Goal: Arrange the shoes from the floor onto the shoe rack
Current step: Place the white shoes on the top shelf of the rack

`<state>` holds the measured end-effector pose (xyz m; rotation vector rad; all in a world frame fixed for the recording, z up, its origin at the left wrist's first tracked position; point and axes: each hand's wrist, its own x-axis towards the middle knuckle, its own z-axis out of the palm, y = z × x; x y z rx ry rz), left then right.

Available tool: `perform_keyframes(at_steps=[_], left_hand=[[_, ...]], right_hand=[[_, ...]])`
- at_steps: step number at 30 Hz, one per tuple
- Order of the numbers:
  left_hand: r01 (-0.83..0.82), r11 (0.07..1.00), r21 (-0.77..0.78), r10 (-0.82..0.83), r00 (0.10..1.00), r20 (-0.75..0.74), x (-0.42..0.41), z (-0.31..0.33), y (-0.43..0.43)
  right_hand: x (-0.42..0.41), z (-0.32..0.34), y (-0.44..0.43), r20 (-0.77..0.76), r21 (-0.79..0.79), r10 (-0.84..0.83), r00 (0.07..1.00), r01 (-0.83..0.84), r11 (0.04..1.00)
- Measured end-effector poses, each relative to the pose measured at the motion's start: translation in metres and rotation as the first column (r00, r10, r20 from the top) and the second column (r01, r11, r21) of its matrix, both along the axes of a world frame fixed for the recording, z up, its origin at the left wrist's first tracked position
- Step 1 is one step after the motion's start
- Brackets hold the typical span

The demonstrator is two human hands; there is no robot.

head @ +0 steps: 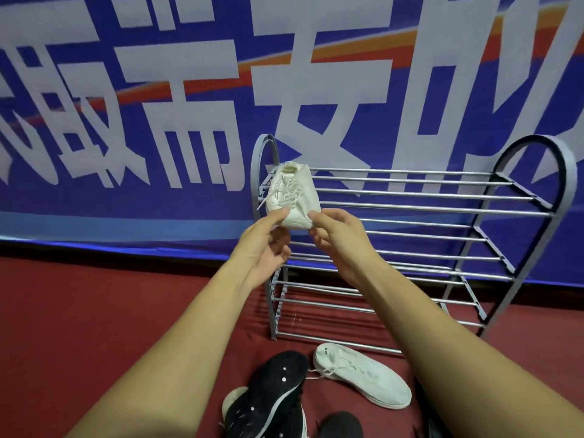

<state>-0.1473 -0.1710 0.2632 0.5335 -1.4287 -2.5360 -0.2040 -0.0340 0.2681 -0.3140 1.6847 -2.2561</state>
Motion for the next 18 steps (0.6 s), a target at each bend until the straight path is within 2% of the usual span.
perform_keyframes(at_steps=[7,12,18], left_hand=[[-0.057,0.995,0.076,0.059,0.998,-0.023,-0.018,-0.003,-0.005],[-0.186,0.978,0.094,0.189,0.982,-0.017,-0.032,-0.008,-0.011],[-0.199,0.979,0.042,0.2,0.98,-0.023,-0.057,-0.014,-0.02]], right_hand=[[-0.013,-0.005,-0.022,0.018,-0.043,-0.022,1.0,0.023,0.999],[-0.022,-0.013,-0.044,0.035,-0.089,-0.04,0.999,0.043,0.995],[-0.038,-0.015,-0.056,0.032,-0.048,-0.082,0.996,0.083,0.995]])
